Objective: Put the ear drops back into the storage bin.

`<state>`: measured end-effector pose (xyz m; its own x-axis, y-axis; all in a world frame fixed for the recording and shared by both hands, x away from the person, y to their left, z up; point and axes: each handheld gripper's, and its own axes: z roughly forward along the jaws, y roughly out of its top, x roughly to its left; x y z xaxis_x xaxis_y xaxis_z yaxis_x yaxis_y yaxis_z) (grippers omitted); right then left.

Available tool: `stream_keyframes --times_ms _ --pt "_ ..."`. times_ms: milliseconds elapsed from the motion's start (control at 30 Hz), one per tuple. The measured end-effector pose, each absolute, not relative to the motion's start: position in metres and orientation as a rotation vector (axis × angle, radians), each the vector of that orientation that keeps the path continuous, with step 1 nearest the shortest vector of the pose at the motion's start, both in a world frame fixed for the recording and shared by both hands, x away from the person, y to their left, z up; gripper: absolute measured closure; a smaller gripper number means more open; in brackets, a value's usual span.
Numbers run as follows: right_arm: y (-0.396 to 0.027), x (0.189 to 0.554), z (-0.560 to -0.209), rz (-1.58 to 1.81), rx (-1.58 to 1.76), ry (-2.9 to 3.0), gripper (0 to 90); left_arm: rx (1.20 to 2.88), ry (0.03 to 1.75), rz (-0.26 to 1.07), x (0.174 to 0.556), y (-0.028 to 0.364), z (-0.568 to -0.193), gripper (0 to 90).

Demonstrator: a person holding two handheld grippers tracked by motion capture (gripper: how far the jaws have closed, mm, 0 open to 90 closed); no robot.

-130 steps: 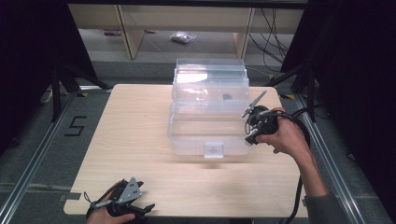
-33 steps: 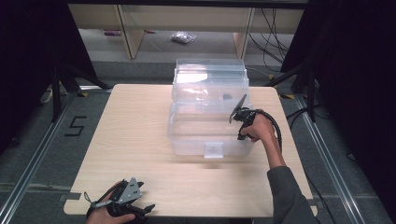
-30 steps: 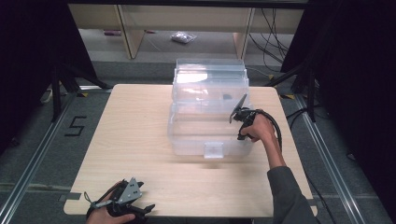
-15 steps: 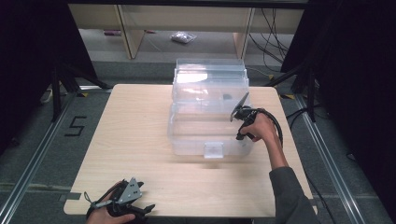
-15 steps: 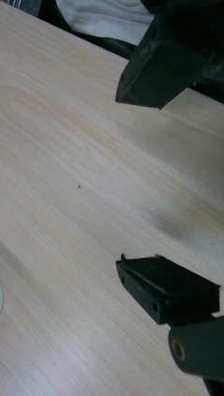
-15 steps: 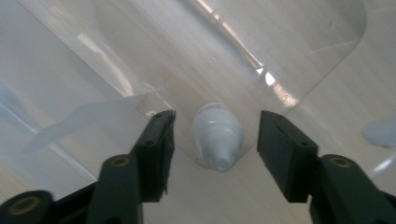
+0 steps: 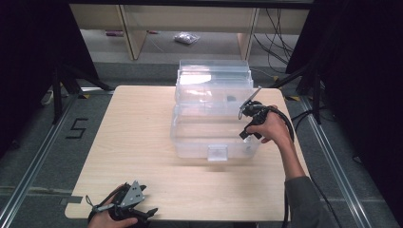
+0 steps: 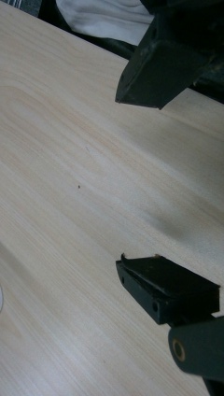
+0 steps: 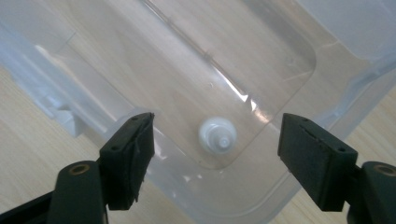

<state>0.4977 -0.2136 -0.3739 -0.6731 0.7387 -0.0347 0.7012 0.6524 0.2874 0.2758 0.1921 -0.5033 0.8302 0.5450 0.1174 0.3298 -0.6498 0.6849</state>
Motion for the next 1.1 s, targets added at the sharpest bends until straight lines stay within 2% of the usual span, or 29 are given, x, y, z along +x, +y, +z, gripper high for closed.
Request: stream_keyframes --times_ms 333,1100 --pt "-0.213 0.466 -0.359 0.520 1.172 2.679 23.7 2.318 0.659 0.403 0.275 0.191 -0.504 16.2" --pt "-0.223 0.431 -0.360 0.667 1.133 2.627 23.0 2.319 0.662 0.404 0.275 0.192 -0.504 16.2"
